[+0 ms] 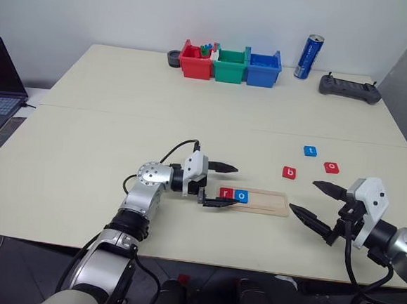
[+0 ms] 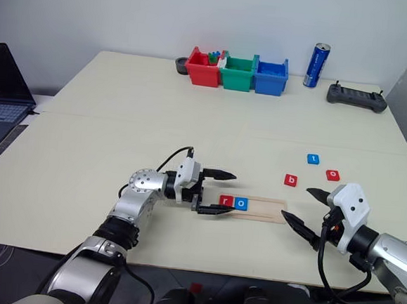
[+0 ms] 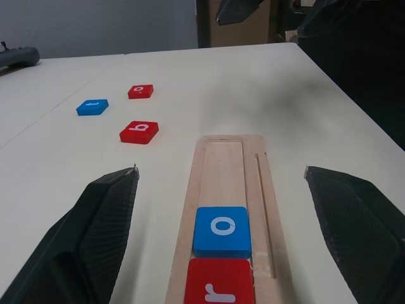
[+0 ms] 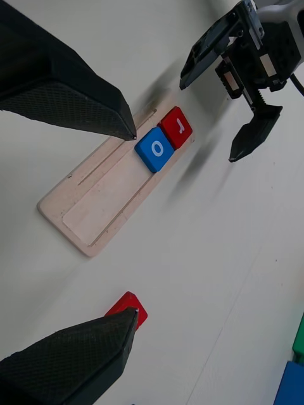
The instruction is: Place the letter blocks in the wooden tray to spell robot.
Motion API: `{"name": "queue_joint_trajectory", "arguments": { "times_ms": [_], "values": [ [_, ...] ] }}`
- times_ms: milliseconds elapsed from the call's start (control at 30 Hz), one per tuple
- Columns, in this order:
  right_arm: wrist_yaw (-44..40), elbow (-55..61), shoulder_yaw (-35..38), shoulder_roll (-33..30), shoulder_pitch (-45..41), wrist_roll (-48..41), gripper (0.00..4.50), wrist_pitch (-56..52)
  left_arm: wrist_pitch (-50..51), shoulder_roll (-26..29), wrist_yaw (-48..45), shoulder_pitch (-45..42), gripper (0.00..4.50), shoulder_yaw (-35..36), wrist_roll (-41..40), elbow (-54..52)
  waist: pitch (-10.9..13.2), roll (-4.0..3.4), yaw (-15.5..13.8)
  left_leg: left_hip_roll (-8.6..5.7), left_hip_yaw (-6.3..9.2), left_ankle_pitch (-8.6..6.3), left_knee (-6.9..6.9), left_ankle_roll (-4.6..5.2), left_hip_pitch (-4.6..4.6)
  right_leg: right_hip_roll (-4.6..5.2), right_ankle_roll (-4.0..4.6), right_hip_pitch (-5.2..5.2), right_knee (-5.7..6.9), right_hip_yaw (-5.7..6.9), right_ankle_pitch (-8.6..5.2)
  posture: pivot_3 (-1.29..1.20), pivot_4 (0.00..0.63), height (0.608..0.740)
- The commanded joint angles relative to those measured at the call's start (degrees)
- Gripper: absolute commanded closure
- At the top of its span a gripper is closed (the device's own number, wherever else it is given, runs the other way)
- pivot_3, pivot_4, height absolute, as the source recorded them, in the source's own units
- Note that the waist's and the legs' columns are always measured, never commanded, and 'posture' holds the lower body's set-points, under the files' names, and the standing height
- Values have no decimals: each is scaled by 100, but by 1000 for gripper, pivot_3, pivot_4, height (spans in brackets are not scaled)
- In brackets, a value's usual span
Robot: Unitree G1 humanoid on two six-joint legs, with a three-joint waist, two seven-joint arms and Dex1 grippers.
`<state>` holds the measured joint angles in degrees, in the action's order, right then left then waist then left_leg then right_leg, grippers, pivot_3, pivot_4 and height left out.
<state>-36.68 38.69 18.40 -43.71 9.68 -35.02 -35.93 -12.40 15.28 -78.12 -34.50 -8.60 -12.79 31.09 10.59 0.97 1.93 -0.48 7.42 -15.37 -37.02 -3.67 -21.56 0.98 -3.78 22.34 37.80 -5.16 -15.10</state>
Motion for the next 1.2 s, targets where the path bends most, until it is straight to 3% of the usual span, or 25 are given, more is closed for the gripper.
{"name": "queue_joint_trajectory", "arguments": {
  "times_ms": [33,900,1200],
  "values": [
    [45,230,123,12,2,-62,0,10,85,89,-29,135,53,-28,-87,-284,0,0,-1,0,0,0,0,0,0,0,0,0,0,0,0,0,150,740],
    [-76,129,43,-41,-162,-88,0,-92,141,314,150,336,53,-67,-18,-400,0,0,-4,0,1,0,0,0,0,0,0,0,0,1,0,0,150,740],
    [33,-286,-13,-125,-40,450,0,29,149,286,184,384,53,-78,-23,-470,0,0,-6,0,1,0,0,0,0,0,1,0,0,1,0,0,150,740]
  ]
}}
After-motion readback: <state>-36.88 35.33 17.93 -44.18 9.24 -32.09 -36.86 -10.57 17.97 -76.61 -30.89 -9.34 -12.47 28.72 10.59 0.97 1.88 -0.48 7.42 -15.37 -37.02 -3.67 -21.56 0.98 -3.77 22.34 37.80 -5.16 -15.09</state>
